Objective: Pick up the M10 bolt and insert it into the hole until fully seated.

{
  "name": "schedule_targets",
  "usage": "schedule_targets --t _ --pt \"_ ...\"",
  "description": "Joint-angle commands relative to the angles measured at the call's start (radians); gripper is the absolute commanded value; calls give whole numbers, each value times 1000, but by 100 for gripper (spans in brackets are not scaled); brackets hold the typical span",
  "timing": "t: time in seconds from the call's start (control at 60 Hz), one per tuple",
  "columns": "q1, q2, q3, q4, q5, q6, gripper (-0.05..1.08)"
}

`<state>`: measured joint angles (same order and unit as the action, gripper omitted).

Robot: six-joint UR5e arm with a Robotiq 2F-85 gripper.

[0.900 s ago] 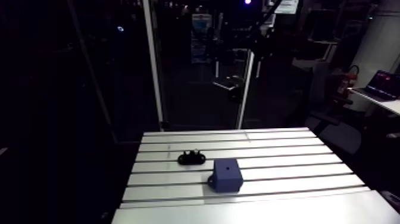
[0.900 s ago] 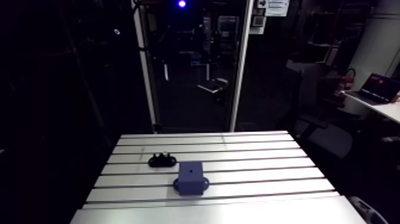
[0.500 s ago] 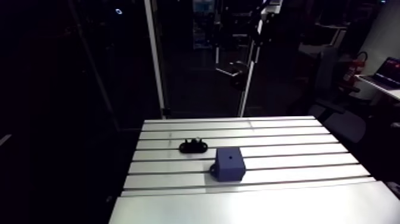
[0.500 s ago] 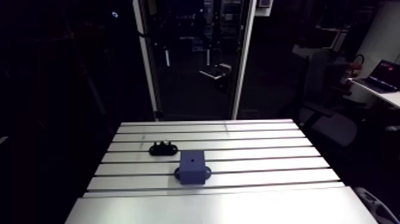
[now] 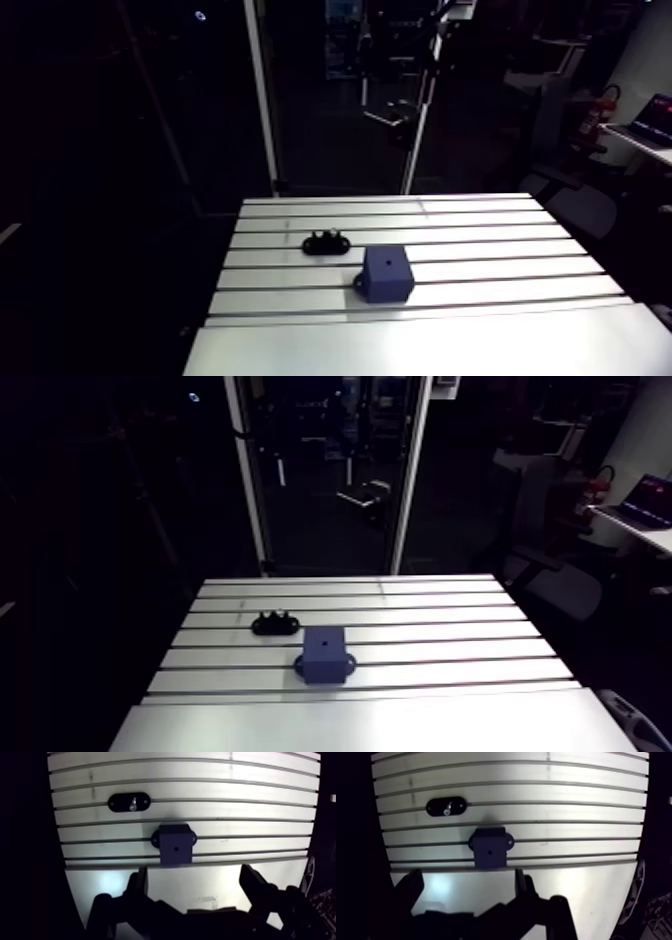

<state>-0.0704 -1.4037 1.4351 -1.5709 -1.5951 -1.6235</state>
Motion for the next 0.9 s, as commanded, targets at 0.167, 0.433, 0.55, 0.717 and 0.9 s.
schedule_targets --t 0.167,0.433,0.55,0.717,0.9 --pt "45 4 62 -128 2 -2 1" --pt "121 29 176 -321 14 -2 1" --pt "121 29 230 -410 30 -3 1" --pt "121 29 315 -507 34 -3 1" --pt "117 29 380 -576 34 -6 1"
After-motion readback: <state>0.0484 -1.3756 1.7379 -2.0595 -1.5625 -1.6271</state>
